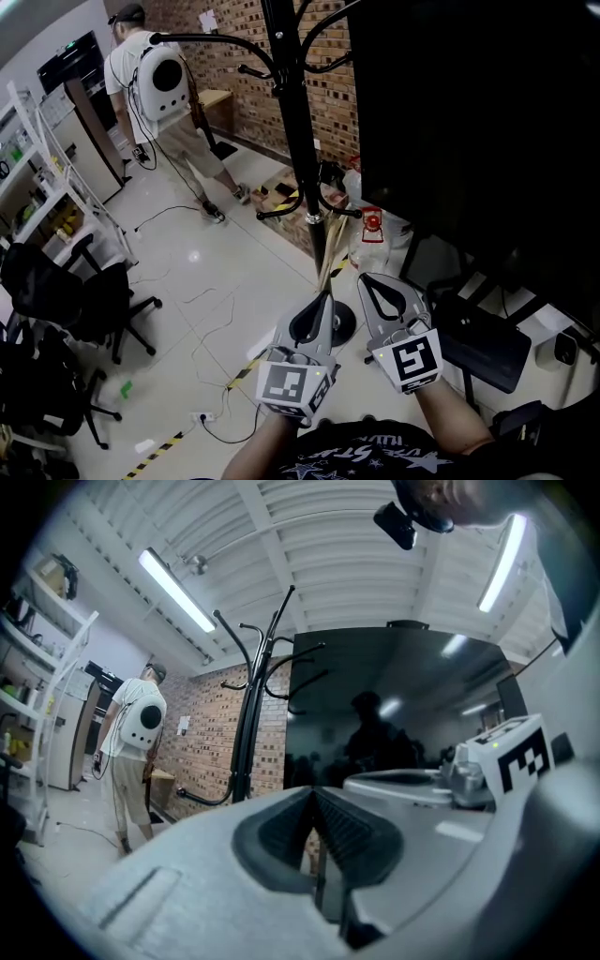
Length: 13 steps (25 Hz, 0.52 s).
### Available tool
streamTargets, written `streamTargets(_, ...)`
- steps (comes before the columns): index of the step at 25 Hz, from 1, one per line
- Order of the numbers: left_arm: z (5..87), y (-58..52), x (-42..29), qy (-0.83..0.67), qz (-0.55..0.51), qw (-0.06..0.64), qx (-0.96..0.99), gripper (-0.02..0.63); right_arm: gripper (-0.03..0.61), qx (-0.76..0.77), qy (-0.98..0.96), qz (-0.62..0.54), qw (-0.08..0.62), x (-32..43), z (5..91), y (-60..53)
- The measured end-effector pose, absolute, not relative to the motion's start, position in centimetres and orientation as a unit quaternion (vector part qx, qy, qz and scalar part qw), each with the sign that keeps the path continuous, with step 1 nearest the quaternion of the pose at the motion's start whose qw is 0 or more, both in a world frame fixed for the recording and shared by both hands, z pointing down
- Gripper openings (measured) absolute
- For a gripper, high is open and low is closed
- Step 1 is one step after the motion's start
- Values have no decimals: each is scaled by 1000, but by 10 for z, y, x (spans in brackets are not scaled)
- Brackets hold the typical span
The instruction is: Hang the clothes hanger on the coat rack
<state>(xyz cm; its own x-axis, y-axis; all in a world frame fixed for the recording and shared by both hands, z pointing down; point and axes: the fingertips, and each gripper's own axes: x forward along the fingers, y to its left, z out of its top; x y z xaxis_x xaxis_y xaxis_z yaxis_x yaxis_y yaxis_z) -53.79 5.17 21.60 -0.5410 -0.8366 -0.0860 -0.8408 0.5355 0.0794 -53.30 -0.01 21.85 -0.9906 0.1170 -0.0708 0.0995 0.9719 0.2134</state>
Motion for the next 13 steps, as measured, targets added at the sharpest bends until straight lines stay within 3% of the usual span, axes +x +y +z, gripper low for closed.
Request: streamTargets(13,210,52,-521,872,52,20,-487,5,6,62,992,108,27,-518,222,6)
